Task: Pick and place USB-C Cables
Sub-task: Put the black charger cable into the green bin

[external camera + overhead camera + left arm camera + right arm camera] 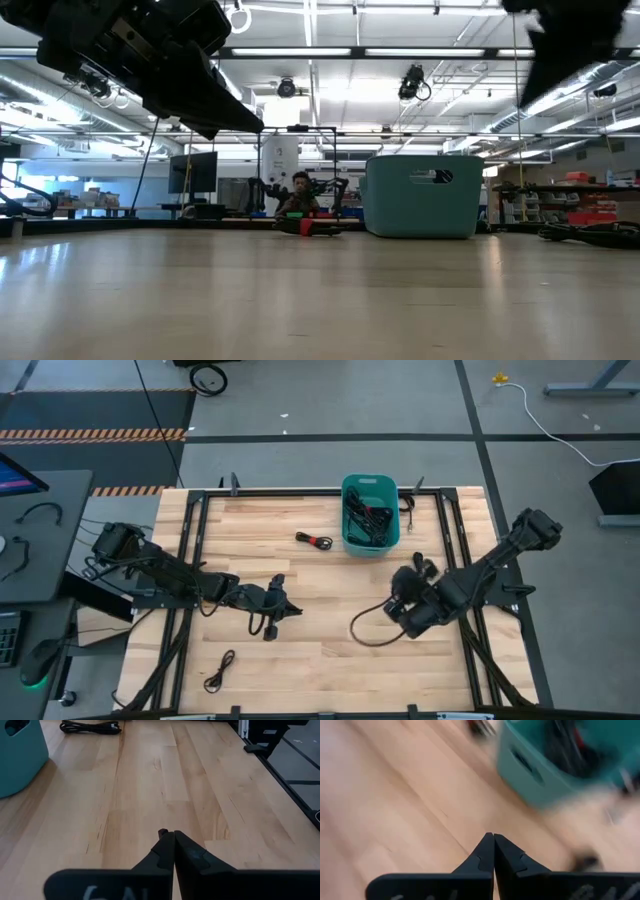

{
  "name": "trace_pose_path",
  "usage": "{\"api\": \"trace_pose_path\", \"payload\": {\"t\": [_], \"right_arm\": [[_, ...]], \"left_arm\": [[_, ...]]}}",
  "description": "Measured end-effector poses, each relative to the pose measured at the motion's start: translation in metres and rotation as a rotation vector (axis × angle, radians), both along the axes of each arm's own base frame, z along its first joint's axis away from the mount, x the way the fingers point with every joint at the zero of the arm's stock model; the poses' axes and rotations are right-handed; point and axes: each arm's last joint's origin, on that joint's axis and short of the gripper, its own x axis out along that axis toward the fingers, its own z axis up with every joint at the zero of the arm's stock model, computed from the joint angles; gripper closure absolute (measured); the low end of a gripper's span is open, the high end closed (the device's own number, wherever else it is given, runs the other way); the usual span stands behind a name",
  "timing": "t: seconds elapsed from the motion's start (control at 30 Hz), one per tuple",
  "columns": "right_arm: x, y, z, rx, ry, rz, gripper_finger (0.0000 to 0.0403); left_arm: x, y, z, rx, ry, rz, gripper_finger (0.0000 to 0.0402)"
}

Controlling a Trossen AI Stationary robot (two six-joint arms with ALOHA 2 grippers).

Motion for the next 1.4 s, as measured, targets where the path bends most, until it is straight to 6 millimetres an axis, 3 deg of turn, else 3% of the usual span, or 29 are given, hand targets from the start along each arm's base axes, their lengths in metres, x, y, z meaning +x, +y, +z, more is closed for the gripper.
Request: {"api": "trace_pose_path", "payload": {"t": [0.17,0.33,0.67,0.83,1.07,1.17,1.33,1.4], "right_arm": [[-0.032,-0.020,-0.032,0.038,0.157,-0.226,0.0392],[-0.053,-0.037,-0.061,0.128,0.169,-0.317,0.0348],[-0.051,-0.071,-0.091,0.135,0.118,-0.480,0.0205],[-0.048,-0.085,-0.108,0.149,0.199,-0.530,0.0172],[-0.049,-0.094,-0.131,0.264,0.194,-0.505,0.0204],[-0.050,-0.094,-0.132,0.273,0.199,-0.501,0.0247],[-0.049,-0.089,-0.124,0.312,0.235,-0.431,0.0351],[-0.047,-0.085,-0.118,0.353,0.265,-0.404,0.0355]], "left_arm": [[0.000,0.000,0.000,0.001,0.002,0.000,0.0385],[0.000,0.000,-0.001,0.003,0.007,0.000,0.0378],[0.000,0.000,0.000,0.002,0.002,0.000,0.0389],[0.000,0.000,0.000,0.002,0.001,0.000,0.0381],[0.000,0.000,0.000,0.003,0.001,-0.001,0.0386],[0.000,0.000,0.000,0.003,0.002,0.000,0.0389],[0.000,0.000,0.000,0.002,0.003,0.000,0.0383],[0.000,0.000,0.000,0.002,0.003,0.000,0.0381]]}}
